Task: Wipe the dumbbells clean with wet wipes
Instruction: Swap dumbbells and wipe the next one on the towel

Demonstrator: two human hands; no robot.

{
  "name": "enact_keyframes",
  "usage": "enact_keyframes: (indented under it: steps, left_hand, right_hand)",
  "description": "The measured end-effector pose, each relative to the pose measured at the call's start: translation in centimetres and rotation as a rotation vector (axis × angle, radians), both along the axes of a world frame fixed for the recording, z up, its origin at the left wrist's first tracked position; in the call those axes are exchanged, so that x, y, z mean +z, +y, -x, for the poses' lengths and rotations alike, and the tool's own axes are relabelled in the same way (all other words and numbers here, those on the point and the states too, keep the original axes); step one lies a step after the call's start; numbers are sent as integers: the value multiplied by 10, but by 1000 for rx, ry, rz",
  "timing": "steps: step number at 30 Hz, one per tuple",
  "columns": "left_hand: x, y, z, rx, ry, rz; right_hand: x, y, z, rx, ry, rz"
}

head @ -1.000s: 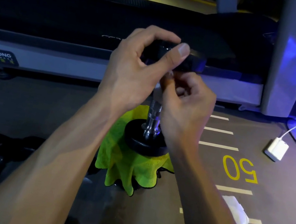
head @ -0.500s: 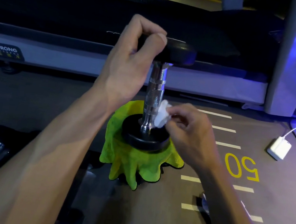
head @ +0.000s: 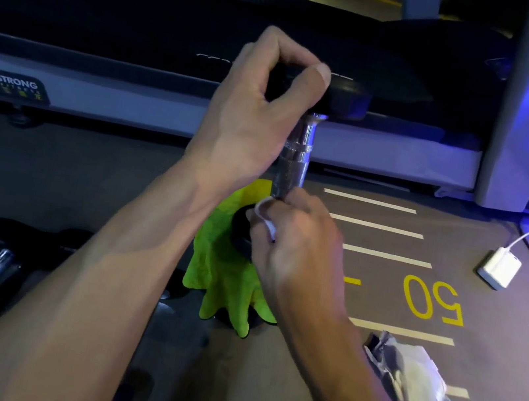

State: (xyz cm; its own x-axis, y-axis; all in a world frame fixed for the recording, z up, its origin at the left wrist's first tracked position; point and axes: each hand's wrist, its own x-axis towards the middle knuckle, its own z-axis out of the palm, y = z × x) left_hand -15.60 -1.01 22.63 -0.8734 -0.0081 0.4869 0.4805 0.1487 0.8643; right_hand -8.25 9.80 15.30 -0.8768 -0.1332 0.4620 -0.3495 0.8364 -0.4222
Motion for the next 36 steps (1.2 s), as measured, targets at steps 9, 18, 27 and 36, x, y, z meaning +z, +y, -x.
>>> enact_keyframes:
  steps: [9, 18, 27, 36]
  left_hand:
    - [0, -8, -4, -12, -1, -60]
    - [-3, -8, -6, -10, 15, -62]
    - [-1, -8, -5, -15, 20, -49]
    - [-1, -10, -2, -58, 13, -50]
  right_hand:
    - [-12, 18, 0, -2, 93, 209]
    - [-12, 12, 1, 152, 106, 197]
    - [22, 18, 31, 29, 353, 303]
    - [31, 24, 40, 66, 317, 313]
